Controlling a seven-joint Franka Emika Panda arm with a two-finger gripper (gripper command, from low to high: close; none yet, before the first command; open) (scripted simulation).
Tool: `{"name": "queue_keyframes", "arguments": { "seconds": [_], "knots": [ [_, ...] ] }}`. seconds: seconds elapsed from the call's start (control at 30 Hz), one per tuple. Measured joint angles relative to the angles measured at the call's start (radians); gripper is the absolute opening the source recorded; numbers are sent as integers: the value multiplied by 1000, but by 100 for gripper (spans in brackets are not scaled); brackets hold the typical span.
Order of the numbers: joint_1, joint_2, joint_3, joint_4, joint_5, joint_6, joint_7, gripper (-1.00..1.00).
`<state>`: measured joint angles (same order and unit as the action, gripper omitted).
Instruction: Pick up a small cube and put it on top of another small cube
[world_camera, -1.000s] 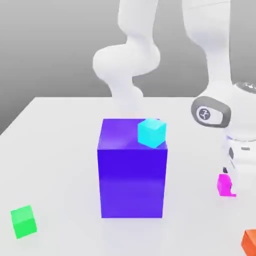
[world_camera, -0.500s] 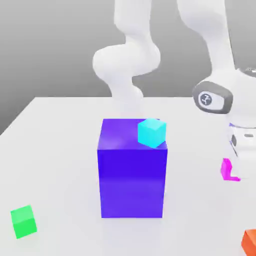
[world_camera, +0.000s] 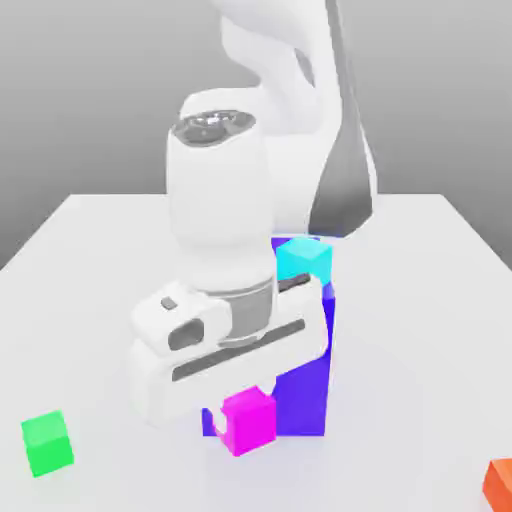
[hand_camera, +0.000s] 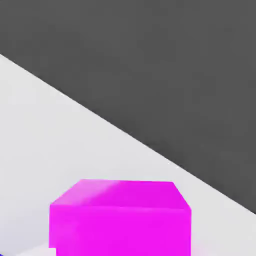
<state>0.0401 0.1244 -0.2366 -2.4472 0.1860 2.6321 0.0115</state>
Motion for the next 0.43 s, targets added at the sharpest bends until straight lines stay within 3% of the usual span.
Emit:
{"name": "queue_keyframes", "arguments": {
  "seconds": [0.17,0.3,0.33,0.43],
  "knots": [
    [-140,37,-137,11,-27,-30,-28,-100],
    [-223,182,-114,27,63,66,-109,-100],
    [-235,204,-101,29,80,84,-122,100],
    [-235,204,-101,29,80,84,-122,100]
  ]
}}
